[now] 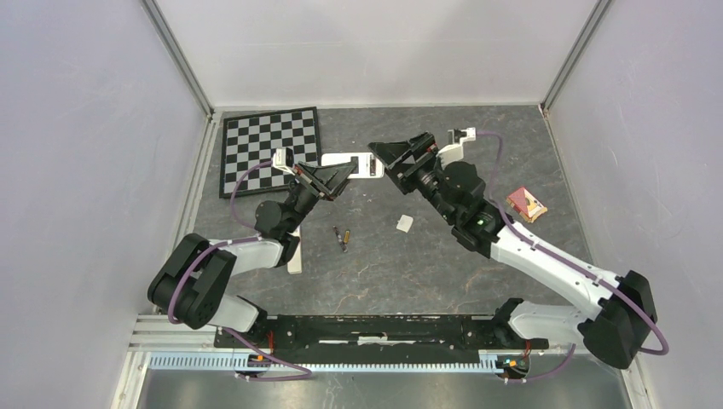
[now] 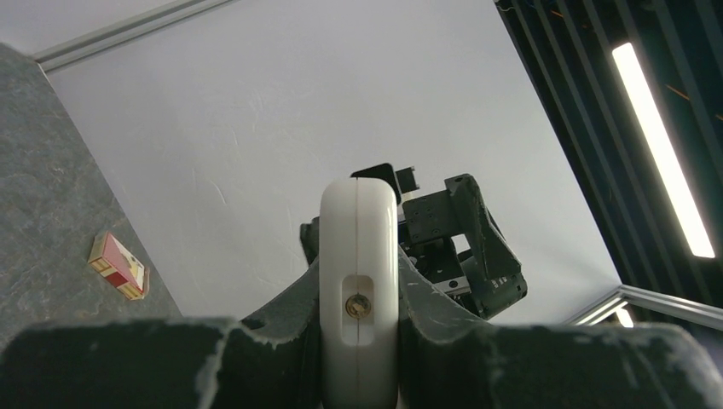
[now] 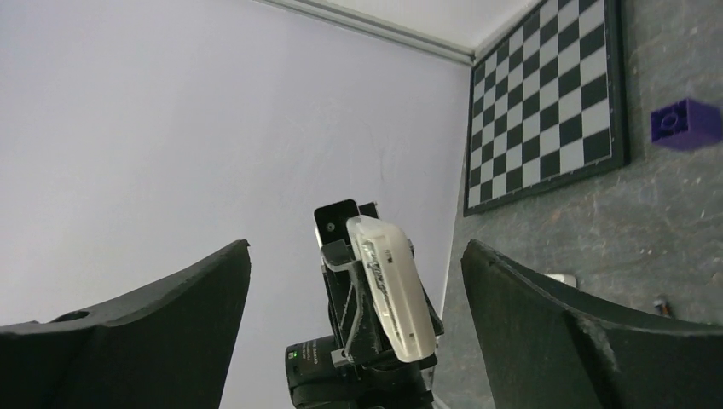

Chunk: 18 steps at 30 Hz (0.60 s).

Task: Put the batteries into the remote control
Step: Load the battery into the remote control.

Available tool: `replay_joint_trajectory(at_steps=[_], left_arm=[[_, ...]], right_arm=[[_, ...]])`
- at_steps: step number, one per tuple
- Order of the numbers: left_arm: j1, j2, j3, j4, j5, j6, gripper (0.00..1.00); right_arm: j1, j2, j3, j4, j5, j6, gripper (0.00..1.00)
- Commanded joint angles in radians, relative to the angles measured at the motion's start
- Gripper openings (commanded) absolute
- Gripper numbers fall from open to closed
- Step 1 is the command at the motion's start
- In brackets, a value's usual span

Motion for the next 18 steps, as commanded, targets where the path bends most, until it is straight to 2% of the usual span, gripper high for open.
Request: replay_joint_trajectory(at_steps=[1, 9, 13, 18], left_arm=[[0.002, -0.009, -0.005, 0.035, -0.005, 0.016, 0.02], [0.003, -0.064, -0.003, -0.047, 0.023, 0.023, 0.02], [0.002, -0.113, 0.008, -0.131, 0.038, 0.051, 0.02], [0.002, -0.162, 0.027, -0.235, 0.065, 0.090, 0.02]], right_arm=[[-0.038, -0.057, -0.005, 0.038, -0.066, -0.165, 0.96], [-0.053, 0.010, 0.034, 0.031, -0.245, -0.318, 0.65], [-0.053, 0.002, 0.011, 0.028, -0.221, -0.336, 0.44], [-0.053, -0.027, -0.006, 0.035, -0.212, -0.378, 0.28]])
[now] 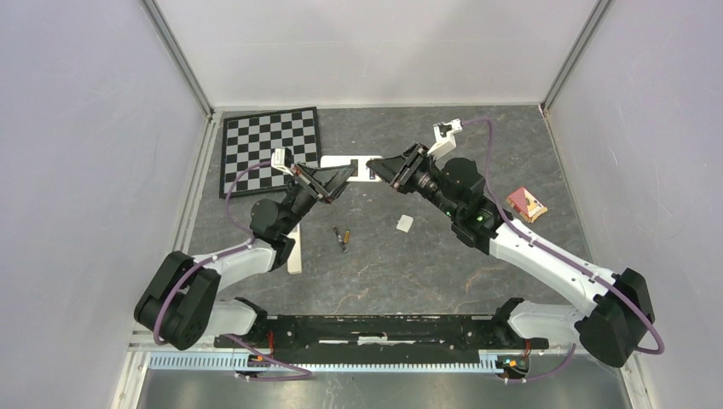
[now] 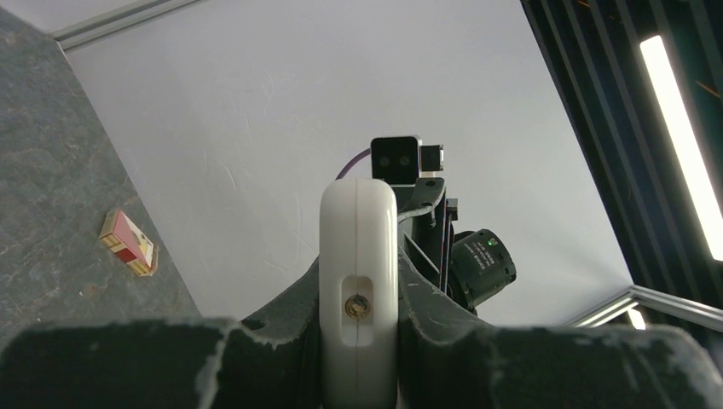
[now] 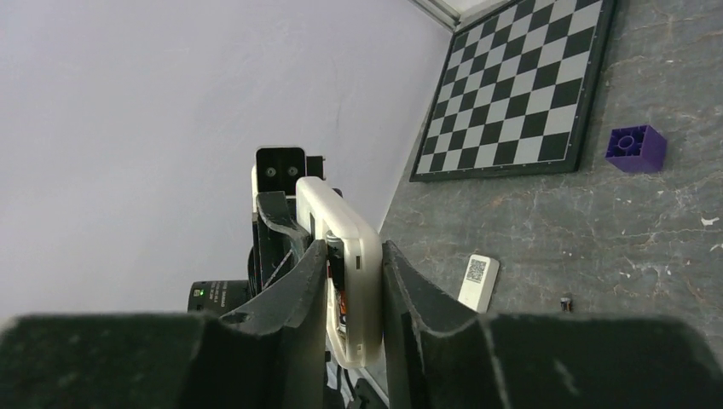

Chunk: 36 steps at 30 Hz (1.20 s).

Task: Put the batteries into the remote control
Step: Load the battery into the remote control.

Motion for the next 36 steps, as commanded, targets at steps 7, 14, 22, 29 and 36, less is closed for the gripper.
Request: replay_joint_trajectory(at_steps=[7, 14, 22, 29, 36], left_arm=[[0.003, -0.042, 0.045, -0.054, 0.062, 0.035, 0.02], [0.022, -0.052, 0.043, -0.058, 0.076, 0.021, 0.02], [0.026, -0.062, 0.041, -0.069, 0.101, 0.015, 0.02], [0.026, -0.088, 0.045, -0.097, 0.116, 0.031, 0.02], [0.026, -0.082, 0.054, -0.074, 0.148, 0.035, 0.02]], right_arm=[[-0.002, -0.012, 0.002, 0.070, -0.075, -0.112, 0.61], [-0.013, -0.080, -0.040, 0.105, -0.060, -0.145, 0.69], [-0.024, -0.093, -0.062, 0.104, -0.097, -0.162, 0.50], [-0.025, -0.063, -0.059, 0.098, -0.119, -0.174, 0.39], [-0.027, -0.026, -0.049, 0.074, -0.128, -0.188, 0.28]])
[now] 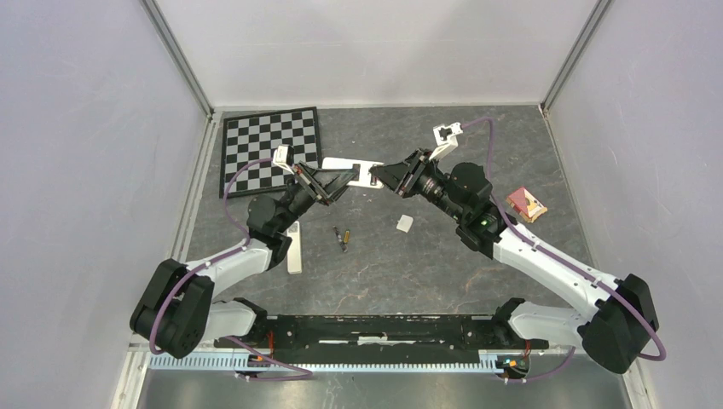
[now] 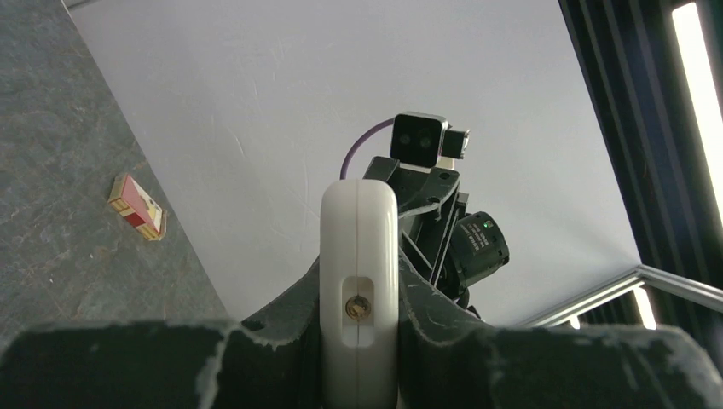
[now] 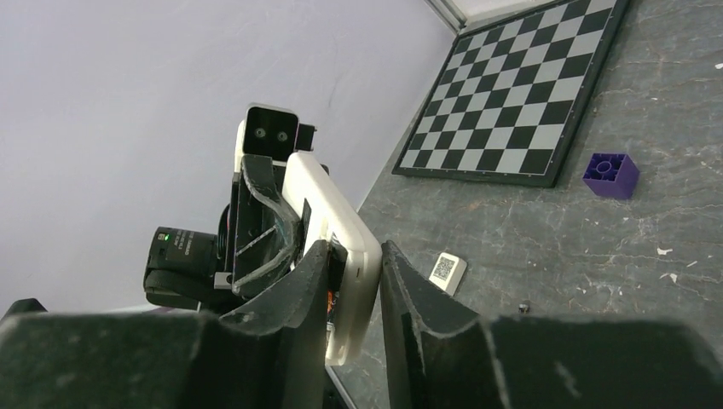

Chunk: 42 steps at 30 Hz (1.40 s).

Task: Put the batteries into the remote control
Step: Load the battery into the remote control, then pick up the battery from the center of the board.

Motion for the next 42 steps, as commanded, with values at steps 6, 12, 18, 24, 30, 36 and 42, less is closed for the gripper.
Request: replay_joint_trajectory(at_steps=[6, 12, 18, 24, 30, 36, 42], left_arm=[[0.002, -0.038, 0.029, 0.001, 0.028, 0.060, 0.02], [0.031, -0.047, 0.007, -0.044, 0.015, 0.084, 0.02], [0.086, -0.153, -0.048, -0.280, -0.040, 0.203, 0.02], [0.103, -0.501, -0.006, -0.895, -0.280, 0.478, 0.02], [0.103, -0.687, 0.099, -1.264, -0.484, 0.607, 0.02], [0.103, -0.755, 0.137, -1.387, -0.654, 0.637, 0.02], [0.103, -0.767, 0.138, -1.382, -0.721, 0.657, 0.02]], right_arm=[[-0.003, 0.013, 0.003, -0.001, -0.012, -0.030, 0.31], [-0.007, -0.066, -0.017, -0.001, -0.005, -0.084, 0.92], [-0.014, -0.129, -0.048, -0.079, -0.022, -0.168, 0.87], [0.012, -0.084, -0.110, -0.216, -0.081, -0.249, 0.67], [0.210, 0.100, -0.022, -0.334, 0.185, -0.344, 0.67], [0.287, 0.332, 0.089, -0.408, 0.376, -0.301, 0.56], [0.300, 0.481, 0.191, -0.431, 0.483, -0.282, 0.55]])
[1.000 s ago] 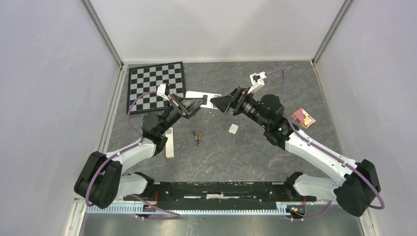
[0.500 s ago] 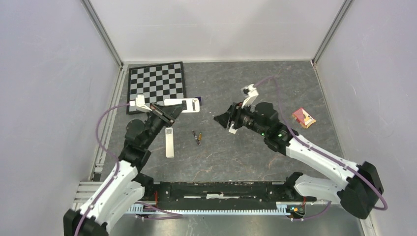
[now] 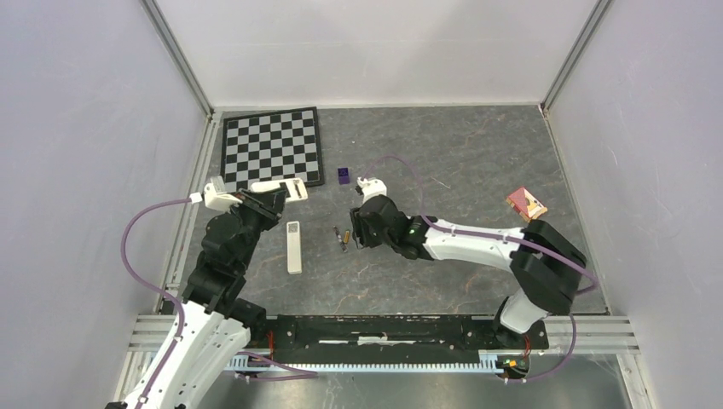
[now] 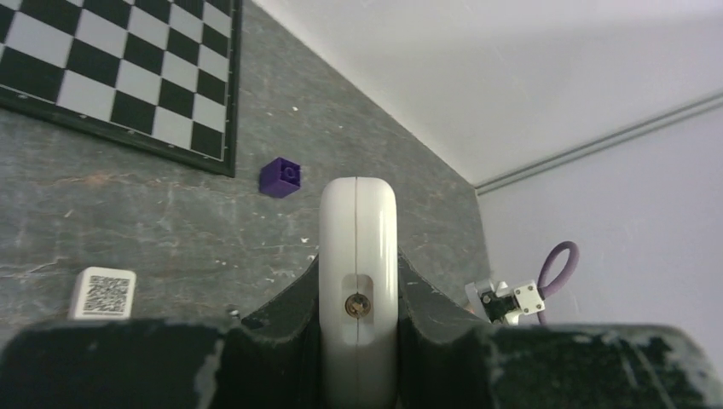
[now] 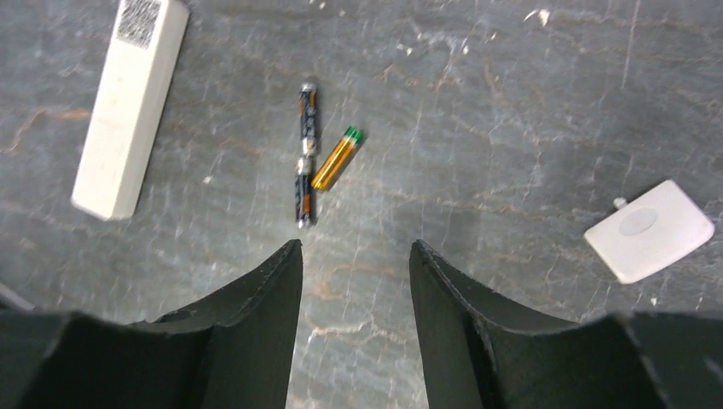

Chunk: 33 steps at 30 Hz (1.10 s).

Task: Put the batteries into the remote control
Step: Pick up the battery from the center of the board.

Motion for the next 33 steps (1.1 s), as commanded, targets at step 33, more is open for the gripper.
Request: replay_joint_trajectory(at_steps=[33], left_arm=[[0.004, -0.031, 0.028, -0.042, -0.203, 0.111, 0.02]], right_arm=[[0.067, 0.354, 0.345, -0.155, 0.222, 0.061, 0.37]])
